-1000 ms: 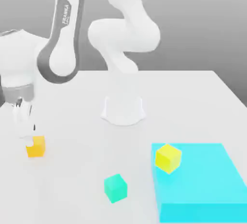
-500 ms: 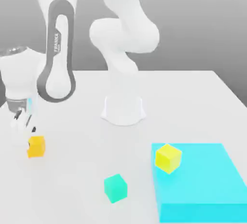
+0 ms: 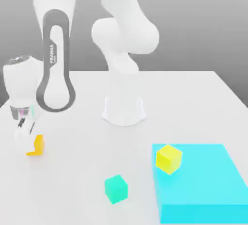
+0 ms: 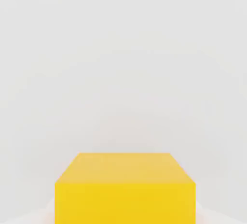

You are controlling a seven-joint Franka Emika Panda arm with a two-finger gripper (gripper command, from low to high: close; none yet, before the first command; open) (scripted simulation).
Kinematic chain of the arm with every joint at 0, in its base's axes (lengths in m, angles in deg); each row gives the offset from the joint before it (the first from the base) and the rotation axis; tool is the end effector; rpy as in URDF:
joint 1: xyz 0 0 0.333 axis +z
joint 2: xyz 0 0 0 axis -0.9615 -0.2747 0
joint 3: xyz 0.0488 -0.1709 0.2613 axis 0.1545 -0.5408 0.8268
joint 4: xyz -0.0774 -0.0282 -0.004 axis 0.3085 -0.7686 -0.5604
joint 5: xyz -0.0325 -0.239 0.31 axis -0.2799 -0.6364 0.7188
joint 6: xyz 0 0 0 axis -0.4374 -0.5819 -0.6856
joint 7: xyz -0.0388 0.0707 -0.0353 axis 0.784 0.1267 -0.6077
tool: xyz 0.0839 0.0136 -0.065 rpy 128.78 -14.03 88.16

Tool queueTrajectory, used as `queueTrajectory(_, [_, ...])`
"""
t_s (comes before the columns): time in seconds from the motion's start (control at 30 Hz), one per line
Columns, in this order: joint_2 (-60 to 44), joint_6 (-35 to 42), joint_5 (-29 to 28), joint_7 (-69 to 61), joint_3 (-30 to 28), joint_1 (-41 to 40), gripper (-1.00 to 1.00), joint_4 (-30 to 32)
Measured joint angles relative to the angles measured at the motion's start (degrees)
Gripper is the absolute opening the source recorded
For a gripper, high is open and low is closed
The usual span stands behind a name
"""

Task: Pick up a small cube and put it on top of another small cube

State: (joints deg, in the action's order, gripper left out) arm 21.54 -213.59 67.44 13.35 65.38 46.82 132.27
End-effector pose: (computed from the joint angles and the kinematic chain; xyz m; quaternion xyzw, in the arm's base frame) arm 0.2286 -0.2980 0.1546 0.4287 -0.9034 0.0107 0.0054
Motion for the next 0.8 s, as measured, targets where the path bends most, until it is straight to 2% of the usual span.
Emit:
queueTrajectory(0.17, [5.09, 3.24, -10.09, 7.45, -6.99, 4.53, -1.00, 1.26])
queueTrajectory(0.37, [9.78, 6.59, -17.19, 12.83, -9.53, 5.39, -1.00, 2.85])
queueTrajectory(0.43, [10.27, 7.54, -16.90, 9.96, -8.40, 6.78, -1.00, 2.92])
queueTrajectory(0.63, [10.11, 10.31, -13.57, -9.37, -2.93, 12.84, -1.00, 1.50])
queueTrajectory(0.8, [10.65, 12.44, -13.07, -24.51, 0.89, 17.93, -1.00, 0.31])
